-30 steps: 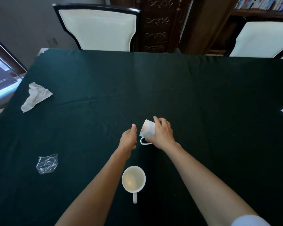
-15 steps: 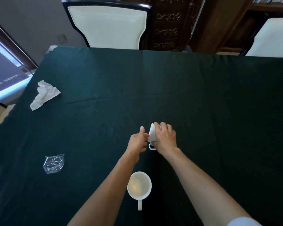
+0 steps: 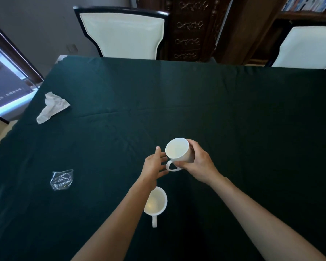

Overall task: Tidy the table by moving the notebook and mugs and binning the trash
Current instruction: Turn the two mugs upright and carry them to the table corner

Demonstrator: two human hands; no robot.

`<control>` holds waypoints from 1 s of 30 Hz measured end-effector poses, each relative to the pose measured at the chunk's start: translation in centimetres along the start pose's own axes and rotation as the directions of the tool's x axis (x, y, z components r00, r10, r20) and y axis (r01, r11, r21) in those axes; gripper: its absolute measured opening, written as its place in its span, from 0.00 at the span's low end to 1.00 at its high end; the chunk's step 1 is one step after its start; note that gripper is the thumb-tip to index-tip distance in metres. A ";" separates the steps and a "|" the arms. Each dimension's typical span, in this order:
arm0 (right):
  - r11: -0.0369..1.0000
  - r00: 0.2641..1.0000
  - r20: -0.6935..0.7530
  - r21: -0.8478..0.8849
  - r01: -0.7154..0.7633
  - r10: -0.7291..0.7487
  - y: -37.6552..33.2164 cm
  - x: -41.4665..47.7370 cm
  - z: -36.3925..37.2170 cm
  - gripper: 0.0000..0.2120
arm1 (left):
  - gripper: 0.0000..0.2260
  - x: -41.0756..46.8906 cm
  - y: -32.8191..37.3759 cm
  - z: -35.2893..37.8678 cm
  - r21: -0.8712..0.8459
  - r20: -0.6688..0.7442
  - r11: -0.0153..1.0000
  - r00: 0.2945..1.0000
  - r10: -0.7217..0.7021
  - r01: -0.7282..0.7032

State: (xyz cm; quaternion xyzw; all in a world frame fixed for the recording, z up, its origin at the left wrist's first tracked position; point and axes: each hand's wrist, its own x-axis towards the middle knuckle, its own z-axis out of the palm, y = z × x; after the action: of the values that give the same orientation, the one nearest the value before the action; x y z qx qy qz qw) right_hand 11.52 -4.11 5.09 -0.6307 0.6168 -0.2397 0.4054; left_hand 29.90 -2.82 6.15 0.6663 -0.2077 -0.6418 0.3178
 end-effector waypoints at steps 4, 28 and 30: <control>0.998 0.997 0.055 0.038 0.056 -0.058 0.1 -3.0 -1.1 0.41 | 0.22 -2.4 -1.6 0.6 -0.027 0.036 0.999 0.999 0.024 -0.023; 0.997 0.923 0.375 -0.034 -0.075 0.083 5.8 -11.1 1.0 0.39 | 0.12 -10.2 -14.6 4.7 -0.038 -0.068 0.997 0.996 0.065 -0.068; 0.997 0.919 0.386 -0.033 -0.076 0.083 5.9 -11.3 1.1 0.39 | 0.16 -10.4 -14.9 5.0 -0.030 -0.054 0.998 0.997 0.056 -0.058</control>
State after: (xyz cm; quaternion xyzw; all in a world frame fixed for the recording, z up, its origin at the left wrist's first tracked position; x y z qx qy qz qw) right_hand 7.52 7.61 1.92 -0.6436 0.5518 -0.0885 0.5229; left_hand 22.09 14.11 3.47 0.6717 -0.2079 -0.6178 0.3520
